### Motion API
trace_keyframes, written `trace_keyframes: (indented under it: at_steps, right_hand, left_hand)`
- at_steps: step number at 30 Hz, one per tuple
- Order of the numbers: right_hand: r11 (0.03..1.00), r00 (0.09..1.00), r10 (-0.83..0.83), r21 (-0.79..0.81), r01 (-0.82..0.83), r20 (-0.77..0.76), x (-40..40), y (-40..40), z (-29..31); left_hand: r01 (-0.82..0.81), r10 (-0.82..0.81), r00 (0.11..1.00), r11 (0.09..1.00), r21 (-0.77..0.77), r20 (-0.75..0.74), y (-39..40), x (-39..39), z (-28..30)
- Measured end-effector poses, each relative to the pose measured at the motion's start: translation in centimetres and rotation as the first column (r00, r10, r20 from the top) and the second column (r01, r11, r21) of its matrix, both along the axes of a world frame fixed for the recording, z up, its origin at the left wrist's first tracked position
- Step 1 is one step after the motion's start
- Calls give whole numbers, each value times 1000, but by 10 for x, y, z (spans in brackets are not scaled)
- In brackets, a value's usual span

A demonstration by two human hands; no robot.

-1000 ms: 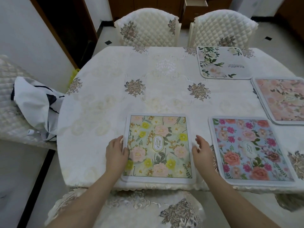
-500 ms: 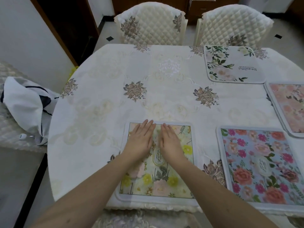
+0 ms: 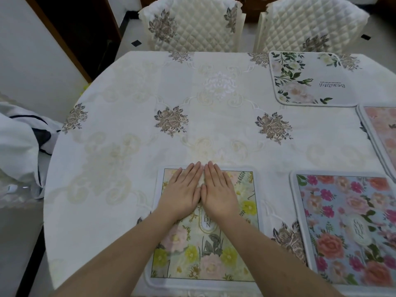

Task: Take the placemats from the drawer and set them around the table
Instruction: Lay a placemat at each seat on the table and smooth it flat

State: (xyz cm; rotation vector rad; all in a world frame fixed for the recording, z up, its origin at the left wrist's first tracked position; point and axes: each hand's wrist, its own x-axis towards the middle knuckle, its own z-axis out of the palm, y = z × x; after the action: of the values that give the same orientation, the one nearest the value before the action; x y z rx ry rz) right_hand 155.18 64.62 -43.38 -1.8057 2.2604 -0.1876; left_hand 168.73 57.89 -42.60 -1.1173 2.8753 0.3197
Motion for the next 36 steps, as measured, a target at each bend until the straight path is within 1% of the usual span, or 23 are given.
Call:
trace_keyframes:
  at_steps: [6,11,16,19,25,28,30,31,32,34,36]
  right_hand:
    - [999,999,-49,15,49,1,-14,4,7]
    - [989,990,-143,-33,143,-10,-42,18,11]
    - [977,977,-212,33,212,-4,-73,33,9]
    - [974,975,-221,46,221,6,-86,40,9]
    - [975,976,-215,58,216,-36,-91,45,11]
    - [966,968,-239,82,246,-81,-92,50,12]
    - [958,960,-270,81,276,-78,-85,50,14]
    - [956,958,-281,70,284,-54,-75,50,16]
    - [958,960,-279,52,280,-24,-61,49,17]
    - [975,974,-224,17,224,18,-26,50,18]
    - [987,987,-159,-5,159,24,8,55,17]
  left_hand:
    - [-62,62,998,998,7,28,1,0,1]
    - [-105,104,993,994,15,47,-1,4,1]
    - [-170,168,985,985,29,40,-4,11,-2]
    - [-189,189,980,982,0,61,-5,27,-3]
    - [-258,256,966,965,51,35,-3,59,1]
    - [-232,229,971,972,37,71,-5,73,3]
    - [-218,216,971,976,17,105,-8,74,8]
    - [-234,232,968,972,5,99,-7,70,11]
    - [-259,258,963,966,-1,73,-4,62,14]
    - [-290,290,957,956,37,6,13,42,19]
    - [-265,269,962,962,70,-57,39,24,18]
